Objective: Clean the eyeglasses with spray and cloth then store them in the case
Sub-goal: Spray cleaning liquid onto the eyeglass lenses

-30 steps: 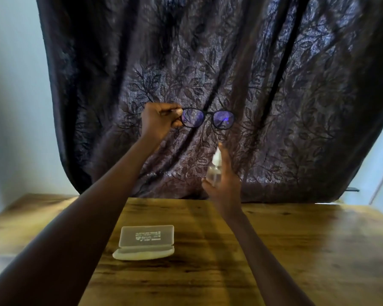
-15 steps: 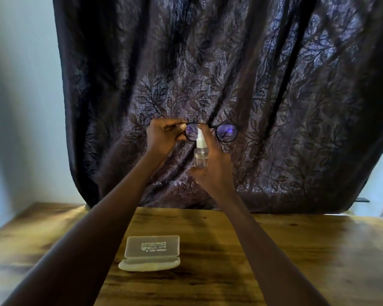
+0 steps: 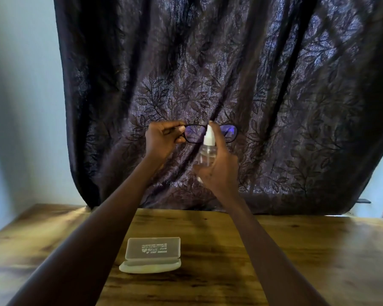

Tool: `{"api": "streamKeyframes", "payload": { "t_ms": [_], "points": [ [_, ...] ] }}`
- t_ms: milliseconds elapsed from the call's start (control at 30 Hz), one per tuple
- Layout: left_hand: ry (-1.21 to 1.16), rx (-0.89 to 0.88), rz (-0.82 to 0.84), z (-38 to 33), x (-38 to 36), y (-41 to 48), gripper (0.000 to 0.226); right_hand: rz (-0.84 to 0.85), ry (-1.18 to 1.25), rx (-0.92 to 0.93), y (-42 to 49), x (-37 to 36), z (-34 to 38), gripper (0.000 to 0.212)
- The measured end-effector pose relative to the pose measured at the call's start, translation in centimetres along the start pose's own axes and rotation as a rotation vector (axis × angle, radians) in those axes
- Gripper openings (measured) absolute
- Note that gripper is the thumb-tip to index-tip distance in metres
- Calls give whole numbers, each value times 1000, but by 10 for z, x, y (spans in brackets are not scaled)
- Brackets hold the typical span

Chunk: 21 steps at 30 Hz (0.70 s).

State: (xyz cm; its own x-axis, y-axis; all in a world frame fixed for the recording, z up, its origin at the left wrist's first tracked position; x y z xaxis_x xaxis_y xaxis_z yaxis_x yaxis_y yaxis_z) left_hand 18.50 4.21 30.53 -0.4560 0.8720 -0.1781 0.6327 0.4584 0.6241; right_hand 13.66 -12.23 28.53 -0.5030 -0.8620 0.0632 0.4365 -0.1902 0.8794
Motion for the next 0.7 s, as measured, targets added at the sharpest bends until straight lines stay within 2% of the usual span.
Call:
{"api": "streamKeyframes", "payload": {
  "t_ms": [133,333,700],
  "points": [
    [0,-8,9,2,3,3,23,-63,4,-12,6,24,-18,91],
    [7,-1,7,6,2,2,24,-30,-86,-35,7,33,-41,92],
    [-14,33,22,6,-1,-1,25,-29,-73,-32,6,30,-52,92]
  ]
}}
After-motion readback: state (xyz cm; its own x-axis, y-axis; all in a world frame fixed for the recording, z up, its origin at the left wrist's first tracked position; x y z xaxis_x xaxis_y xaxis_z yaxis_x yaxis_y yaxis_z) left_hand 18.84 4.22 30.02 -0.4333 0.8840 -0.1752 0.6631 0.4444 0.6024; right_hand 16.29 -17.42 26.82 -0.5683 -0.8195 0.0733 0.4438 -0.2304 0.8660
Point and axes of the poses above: each hand's wrist, its own y-axis towards the middle knuckle, its own x-axis out of the back of the hand, z = x × y, the point moved 10 cm from there along y, towards the middle knuckle, and after that the axes turned 13 degrees about -z, right-handed, at the moved point
